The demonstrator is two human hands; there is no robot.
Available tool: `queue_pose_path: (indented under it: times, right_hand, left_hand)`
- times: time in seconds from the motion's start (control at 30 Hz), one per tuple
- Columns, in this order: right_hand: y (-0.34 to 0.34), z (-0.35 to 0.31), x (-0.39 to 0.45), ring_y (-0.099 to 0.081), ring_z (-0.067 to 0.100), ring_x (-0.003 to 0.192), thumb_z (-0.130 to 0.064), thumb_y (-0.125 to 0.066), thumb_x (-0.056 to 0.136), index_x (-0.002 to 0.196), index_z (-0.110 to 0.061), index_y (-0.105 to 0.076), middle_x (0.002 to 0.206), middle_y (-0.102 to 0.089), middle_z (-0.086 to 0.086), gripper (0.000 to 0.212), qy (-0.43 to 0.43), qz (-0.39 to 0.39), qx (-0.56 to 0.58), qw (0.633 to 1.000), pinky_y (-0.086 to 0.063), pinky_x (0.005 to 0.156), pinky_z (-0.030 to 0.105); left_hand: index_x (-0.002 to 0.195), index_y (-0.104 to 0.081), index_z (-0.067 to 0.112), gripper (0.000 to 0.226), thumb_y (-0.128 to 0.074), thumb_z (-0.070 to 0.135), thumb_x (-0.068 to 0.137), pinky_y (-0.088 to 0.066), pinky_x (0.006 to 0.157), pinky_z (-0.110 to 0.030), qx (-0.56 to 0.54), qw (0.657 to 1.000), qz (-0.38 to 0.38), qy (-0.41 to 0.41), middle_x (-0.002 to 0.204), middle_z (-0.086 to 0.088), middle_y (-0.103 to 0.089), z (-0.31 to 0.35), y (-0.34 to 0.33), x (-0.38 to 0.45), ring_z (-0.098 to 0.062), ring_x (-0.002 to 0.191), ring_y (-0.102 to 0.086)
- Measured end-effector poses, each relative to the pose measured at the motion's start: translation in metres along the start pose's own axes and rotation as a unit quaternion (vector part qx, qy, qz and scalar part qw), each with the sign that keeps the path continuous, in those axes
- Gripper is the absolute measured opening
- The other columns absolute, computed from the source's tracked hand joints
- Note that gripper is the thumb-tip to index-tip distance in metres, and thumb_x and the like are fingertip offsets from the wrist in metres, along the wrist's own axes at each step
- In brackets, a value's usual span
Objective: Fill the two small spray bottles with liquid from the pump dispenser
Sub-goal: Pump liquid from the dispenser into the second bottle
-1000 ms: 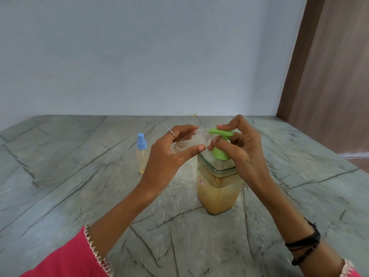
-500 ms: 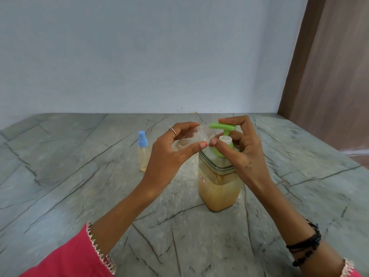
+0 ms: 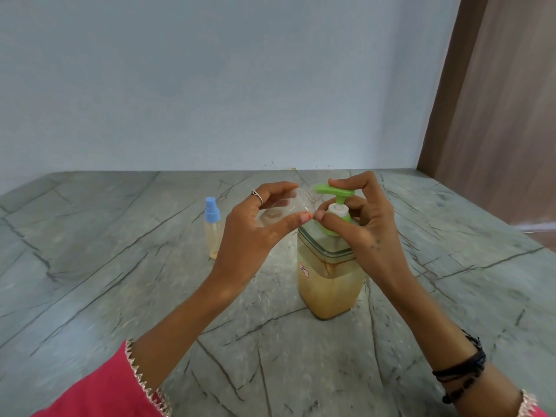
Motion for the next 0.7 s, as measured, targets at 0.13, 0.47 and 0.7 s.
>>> queue_pose_path:
  times: [0.13,0.47,0.7]
  right_hand:
    - [-0.0006,-0.0003,0.0028,-0.068,0.021,0.072,0.0,-0.071,0.08,0.086,-0.028,-0.054,0.08,-0.071,0.0,0.033,-0.006,0.004,-0.016,1.0,-0.054,0.065,0.037]
    - [-0.0024,-0.001,0.0011,-0.068,0.013,0.071,-0.001,-0.069,0.082,0.092,-0.029,-0.05,0.079,-0.07,-0.003,0.035,0.003,0.009,-0.037,0.999,-0.054,0.062,0.028]
    - [-0.0034,-0.0021,-0.0022,-0.07,0.015,0.076,-0.014,-0.066,0.08,0.102,-0.034,-0.049,0.082,-0.072,-0.001,0.034,0.012,0.005,-0.028,1.0,-0.056,0.066,0.028]
  left_hand:
    - [0.102,-0.06,0.03,0.038,-0.069,0.034,0.065,-0.045,0.081,-0.006,0.01,1.0,-0.003,0.003,0.096,0.021,-0.064,-0.0006,-0.0001,0.0005,0.01,0.096,-0.058]
    - [0.1,-0.058,0.034,0.037,-0.067,0.037,0.065,-0.045,0.082,-0.006,0.015,1.0,-0.011,0.005,0.096,0.024,-0.062,-0.0004,0.001,0.0001,0.013,0.096,-0.057]
    - [0.104,-0.06,0.029,0.039,-0.067,0.037,0.067,-0.047,0.084,-0.009,0.013,1.0,-0.007,0.006,0.1,0.019,-0.063,-0.0016,0.0006,-0.0004,0.009,0.099,-0.057]
Point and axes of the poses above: each hand's wrist, its own x-axis towards the middle knuckle, its own y-axis out of the back of the hand, z = x × y, the point moved 1 cm from there along x, towards the middle knuckle
